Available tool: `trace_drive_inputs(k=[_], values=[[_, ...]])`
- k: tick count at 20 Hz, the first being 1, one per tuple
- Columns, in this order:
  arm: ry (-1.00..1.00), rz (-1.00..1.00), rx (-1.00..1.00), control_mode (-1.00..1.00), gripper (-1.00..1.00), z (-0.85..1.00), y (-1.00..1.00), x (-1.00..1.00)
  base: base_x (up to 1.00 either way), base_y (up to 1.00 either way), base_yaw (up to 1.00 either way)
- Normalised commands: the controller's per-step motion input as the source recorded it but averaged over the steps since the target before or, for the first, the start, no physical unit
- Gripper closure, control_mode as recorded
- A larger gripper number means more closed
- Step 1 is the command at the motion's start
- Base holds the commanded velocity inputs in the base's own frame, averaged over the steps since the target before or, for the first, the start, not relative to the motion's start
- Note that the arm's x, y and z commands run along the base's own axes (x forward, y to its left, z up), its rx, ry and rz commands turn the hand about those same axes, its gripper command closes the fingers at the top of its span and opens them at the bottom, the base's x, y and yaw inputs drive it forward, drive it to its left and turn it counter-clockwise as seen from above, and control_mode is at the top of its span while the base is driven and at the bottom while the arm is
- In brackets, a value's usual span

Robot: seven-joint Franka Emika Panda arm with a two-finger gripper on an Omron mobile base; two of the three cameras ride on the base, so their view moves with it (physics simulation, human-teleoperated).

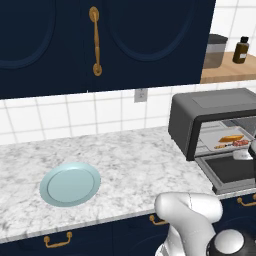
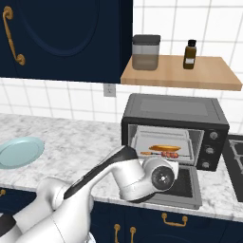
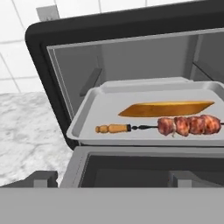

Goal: Pick up the kebab skewer and baguette bread, and place them inside the toaster oven. Close the toaster oven door and start by setting the timer.

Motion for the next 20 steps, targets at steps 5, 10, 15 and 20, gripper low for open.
trace_drive_inputs(k=[5, 10, 15, 20], values=[[0.00, 0.01, 0.00, -1.00, -1.00, 0.00, -0.01, -0.01, 0.00, 0.00, 0.00], [-0.07, 0.01, 0.00, -1.00, -1.00, -0.01, -0.42, 0.14, 0.00, 0.00, 0.00], [-0.08, 0.00, 0.00, -1.00, -1.00, -0.01, -0.55, 0.30, 0.00, 0.00, 0.00], [-0.04, 0.00, 0.00, -1.00, -1.00, -0.10, -0.25, 0.16, 0.00, 0.00, 0.00]])
